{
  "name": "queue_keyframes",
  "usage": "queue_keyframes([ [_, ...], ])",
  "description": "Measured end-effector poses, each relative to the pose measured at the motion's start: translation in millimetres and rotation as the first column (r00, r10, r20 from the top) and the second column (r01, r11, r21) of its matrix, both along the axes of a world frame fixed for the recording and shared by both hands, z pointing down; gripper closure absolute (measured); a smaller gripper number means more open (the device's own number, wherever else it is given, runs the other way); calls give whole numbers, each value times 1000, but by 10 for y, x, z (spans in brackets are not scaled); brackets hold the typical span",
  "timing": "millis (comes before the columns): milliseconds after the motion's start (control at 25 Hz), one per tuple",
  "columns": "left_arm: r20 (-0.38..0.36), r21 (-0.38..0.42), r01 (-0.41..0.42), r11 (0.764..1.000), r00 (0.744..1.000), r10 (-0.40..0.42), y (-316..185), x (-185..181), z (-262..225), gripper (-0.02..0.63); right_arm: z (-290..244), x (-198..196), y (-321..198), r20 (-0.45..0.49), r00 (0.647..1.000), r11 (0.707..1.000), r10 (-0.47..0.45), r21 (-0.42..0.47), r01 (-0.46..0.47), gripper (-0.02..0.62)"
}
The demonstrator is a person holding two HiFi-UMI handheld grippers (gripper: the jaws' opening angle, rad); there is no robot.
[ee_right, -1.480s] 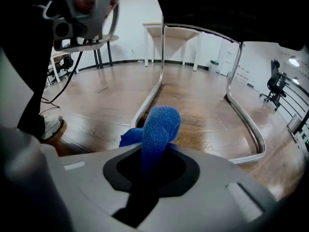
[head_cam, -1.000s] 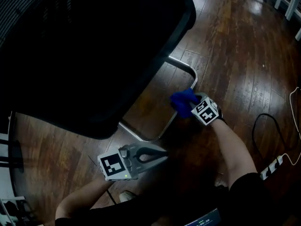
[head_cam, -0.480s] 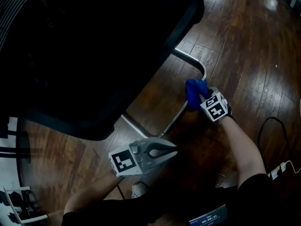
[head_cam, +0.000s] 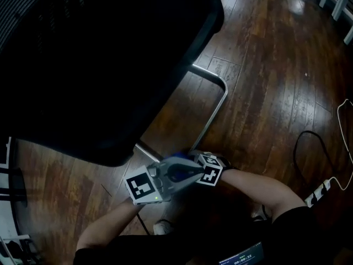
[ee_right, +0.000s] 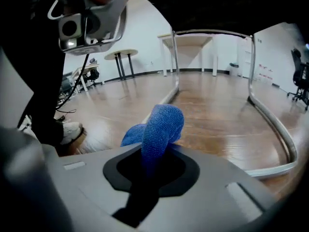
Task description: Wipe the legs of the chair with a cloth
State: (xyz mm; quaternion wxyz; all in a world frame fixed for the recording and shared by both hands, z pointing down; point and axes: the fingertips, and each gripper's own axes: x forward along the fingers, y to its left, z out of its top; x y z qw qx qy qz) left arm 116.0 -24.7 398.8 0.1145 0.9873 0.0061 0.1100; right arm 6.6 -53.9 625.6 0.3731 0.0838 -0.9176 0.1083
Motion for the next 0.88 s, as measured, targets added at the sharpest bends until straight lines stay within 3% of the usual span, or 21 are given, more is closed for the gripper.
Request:
queue_keyframes([
  [160,-5,6,32,999,999,-32,-30,-112,-43,604,16,-68,-45,23,999,999,-29,16,28,541],
  [280,-7,12,36,999,999,-36,-14,-148,-84,604,28,334,-617,27,991,991,128,37,-129,540],
  [360,-3,8,37,999,999,-37,25,-156,-106,604,57,804,-1176,24,951,950,307,56,-308,540],
  [480,9,4,44,999,999,-44,68,-167,-114,604,37,1598,-1932,13,833,826,553,120,-550,540],
  [560,10,2,58,998,998,-58,76,-209,-133,604,24,2003,-2236,-7,761,749,649,180,-637,541],
  [640,11,-1,80,997,997,-80,53,-274,-153,604,19,2220,-2389,-7,714,700,701,202,-685,540],
  [760,5,-2,104,995,995,-104,-7,-336,-163,604,19,2255,-2428,7,686,673,727,187,-715,541],
  [880,7,-7,94,996,996,-94,-29,-289,-135,604,28,2155,-2298,16,689,679,724,153,-718,543],
])
